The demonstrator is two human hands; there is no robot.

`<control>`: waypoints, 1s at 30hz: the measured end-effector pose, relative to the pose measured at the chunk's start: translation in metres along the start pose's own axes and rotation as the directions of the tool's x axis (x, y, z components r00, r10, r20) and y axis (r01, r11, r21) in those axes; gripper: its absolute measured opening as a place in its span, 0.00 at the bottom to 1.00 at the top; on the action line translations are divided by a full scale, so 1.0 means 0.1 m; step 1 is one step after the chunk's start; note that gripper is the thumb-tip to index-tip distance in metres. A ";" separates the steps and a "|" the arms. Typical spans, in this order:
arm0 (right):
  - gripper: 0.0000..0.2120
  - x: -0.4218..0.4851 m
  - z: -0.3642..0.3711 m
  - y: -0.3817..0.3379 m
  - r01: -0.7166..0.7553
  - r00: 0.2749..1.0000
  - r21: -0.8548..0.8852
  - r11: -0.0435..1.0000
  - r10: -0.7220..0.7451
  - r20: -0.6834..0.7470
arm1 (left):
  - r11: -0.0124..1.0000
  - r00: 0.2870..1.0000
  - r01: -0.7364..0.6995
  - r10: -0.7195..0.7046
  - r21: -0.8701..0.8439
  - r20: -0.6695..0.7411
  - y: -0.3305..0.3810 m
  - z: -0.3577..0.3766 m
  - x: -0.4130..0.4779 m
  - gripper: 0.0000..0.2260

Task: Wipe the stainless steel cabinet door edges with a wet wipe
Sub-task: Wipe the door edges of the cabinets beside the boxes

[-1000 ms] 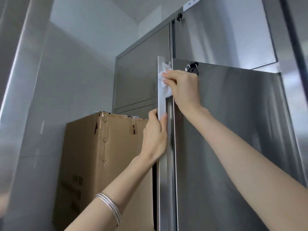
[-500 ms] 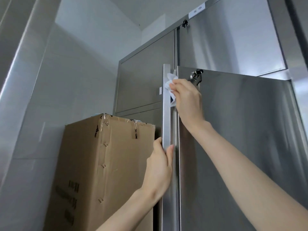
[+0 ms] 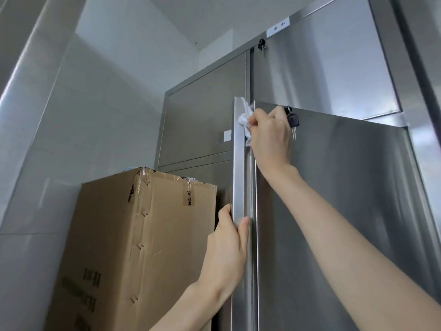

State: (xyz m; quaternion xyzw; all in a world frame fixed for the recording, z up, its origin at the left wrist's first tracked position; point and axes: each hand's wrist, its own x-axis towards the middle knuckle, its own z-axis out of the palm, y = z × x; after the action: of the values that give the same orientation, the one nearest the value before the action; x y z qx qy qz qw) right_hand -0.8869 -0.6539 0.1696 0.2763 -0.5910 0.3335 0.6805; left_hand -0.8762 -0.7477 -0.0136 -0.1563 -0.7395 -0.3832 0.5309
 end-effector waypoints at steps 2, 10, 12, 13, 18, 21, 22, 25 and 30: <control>0.07 0.18 -0.04 -0.09 -0.044 0.999 0.001 0.999 0.044 -0.010 | 1.000 1.000 -0.009 0.009 -0.008 0.005 0.03 -0.01 -0.01 0.20; 0.10 0.14 -0.07 -0.15 -0.033 0.982 0.060 0.998 0.043 -0.184 | 1.000 1.000 -0.011 0.011 -0.003 0.009 0.08 -0.04 -0.03 0.19; 0.09 0.23 -0.15 -0.17 -0.023 0.961 0.085 0.996 0.045 -0.273 | 1.000 1.000 0.000 0.000 -0.012 0.015 0.08 -0.04 -0.03 0.19; 0.08 0.25 -0.20 -0.17 -0.019 0.947 0.102 0.995 0.051 -0.319 | 1.000 1.000 0.004 -0.003 -0.019 0.016 0.07 -0.04 -0.03 0.19; 0.06 -0.37 -0.27 -0.10 0.075 0.992 0.005 0.997 -0.074 -0.105 | 0.999 1.000 0.021 -0.020 -0.046 0.013 0.07 -0.04 -0.01 0.19; 0.03 -0.68 -0.24 -0.04 0.095 0.995 0.040 0.995 -0.094 -0.021 | 0.999 1.000 0.020 -0.019 -0.049 0.004 0.08 -0.04 -0.02 0.18; 0.03 -0.68 -0.24 -0.05 0.087 0.996 0.048 0.995 -0.086 -0.029 | 0.998 1.000 0.020 -0.020 -0.053 0.006 0.08 -0.04 -0.03 0.18; 0.01 -0.56 -0.23 -0.11 0.110 0.993 0.040 0.993 -0.108 -0.056 | 0.998 1.000 0.003 -0.003 -0.055 0.007 0.08 -0.04 -0.04 0.15; 0.02 -0.70 -0.13 -0.24 0.061 0.998 0.082 0.995 -0.063 0.018 | 0.999 1.000 -0.003 0.003 -0.035 0.008 0.09 -0.06 -0.05 0.06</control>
State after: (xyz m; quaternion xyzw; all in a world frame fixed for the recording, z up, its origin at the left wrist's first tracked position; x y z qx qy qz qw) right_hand -0.8652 -0.6674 0.0992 0.3255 -0.5752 0.3331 0.6725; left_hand -0.8645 -0.7455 -0.0138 -0.1681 -0.7347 -0.3945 0.5256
